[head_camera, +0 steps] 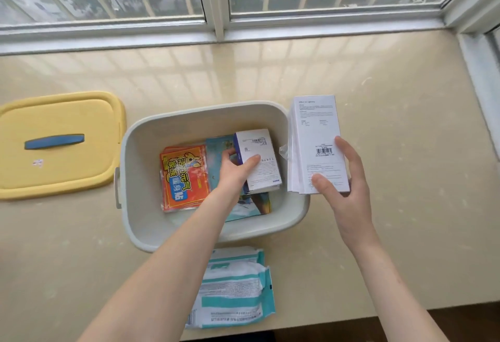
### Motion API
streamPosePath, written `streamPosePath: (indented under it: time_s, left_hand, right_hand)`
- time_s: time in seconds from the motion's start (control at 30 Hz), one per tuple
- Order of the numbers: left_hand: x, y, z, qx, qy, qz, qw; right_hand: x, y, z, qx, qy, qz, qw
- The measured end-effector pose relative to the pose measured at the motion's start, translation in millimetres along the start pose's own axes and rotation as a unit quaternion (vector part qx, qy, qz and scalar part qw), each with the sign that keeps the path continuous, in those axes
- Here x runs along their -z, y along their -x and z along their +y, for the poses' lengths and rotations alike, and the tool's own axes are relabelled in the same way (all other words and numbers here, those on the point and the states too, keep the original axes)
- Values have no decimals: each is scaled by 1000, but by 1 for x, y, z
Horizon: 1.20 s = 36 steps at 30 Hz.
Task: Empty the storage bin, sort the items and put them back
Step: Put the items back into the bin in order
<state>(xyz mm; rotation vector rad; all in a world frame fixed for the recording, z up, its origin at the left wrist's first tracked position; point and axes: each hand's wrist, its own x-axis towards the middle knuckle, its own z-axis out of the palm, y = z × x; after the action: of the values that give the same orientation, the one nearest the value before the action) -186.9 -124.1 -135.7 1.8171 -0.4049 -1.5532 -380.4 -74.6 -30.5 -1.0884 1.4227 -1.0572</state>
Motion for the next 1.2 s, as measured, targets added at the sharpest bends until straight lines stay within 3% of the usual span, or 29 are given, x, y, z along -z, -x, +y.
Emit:
streamPosePath:
  time_s: [0.27,0.67,0.83,0.97,1.1,1.2]
  left_hand:
    - [-2,-8,-21,-67,-142,75,985]
    - [-5,7,-13,-95,-116,47,988]
    - [10,24,1,-124,-159,55,978]
    - [40,48,29,-230,-213,80,946]
    - [89,72,48,-348,-290,136,881]
    - [128,78,49,-386,-354,172,834]
  right_hand:
    - [4,6,4,0,-5,-2,1000]
    - [1,10,2,11,-17,-9,1000]
    - [-5,13,-8,10,-20,-22,999]
    - [-15,17,-15,1,-24,-45,999]
    - [-37,20,-18,-32,-15,-74,997]
    - [-57,19,-12,-63,1,-85,994]
